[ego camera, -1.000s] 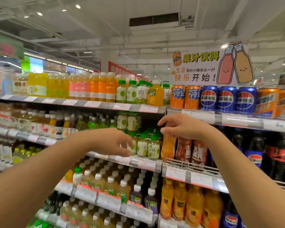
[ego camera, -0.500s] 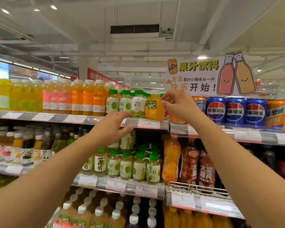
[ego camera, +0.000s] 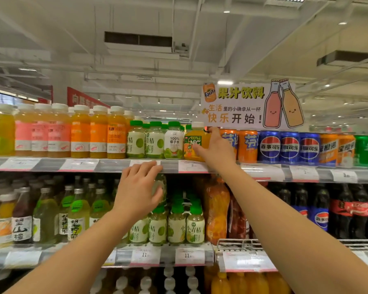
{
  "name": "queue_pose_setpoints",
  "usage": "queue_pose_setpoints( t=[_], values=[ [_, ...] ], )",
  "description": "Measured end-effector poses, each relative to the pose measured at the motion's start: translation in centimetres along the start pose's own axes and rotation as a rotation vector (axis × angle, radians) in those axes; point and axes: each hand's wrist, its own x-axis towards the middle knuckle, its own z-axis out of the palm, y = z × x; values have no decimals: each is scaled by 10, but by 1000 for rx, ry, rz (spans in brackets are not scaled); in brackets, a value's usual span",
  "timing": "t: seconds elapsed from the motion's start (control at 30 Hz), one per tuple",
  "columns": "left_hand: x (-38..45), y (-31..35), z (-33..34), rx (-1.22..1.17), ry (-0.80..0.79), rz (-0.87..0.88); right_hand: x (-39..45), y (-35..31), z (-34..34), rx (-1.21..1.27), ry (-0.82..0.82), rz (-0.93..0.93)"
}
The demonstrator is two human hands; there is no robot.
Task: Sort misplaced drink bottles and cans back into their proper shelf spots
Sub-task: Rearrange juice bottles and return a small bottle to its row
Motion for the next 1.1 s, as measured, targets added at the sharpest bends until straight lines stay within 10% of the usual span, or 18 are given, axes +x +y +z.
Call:
queue_pose_setpoints(
  t=[0.67,1.1],
  values=[
    [-11,-12,27,-70,142,76,-124,-18,12,195,397,105],
    [-14,-4,24,-51,71,31,-299,-4,13,275,255,303]
  ],
)
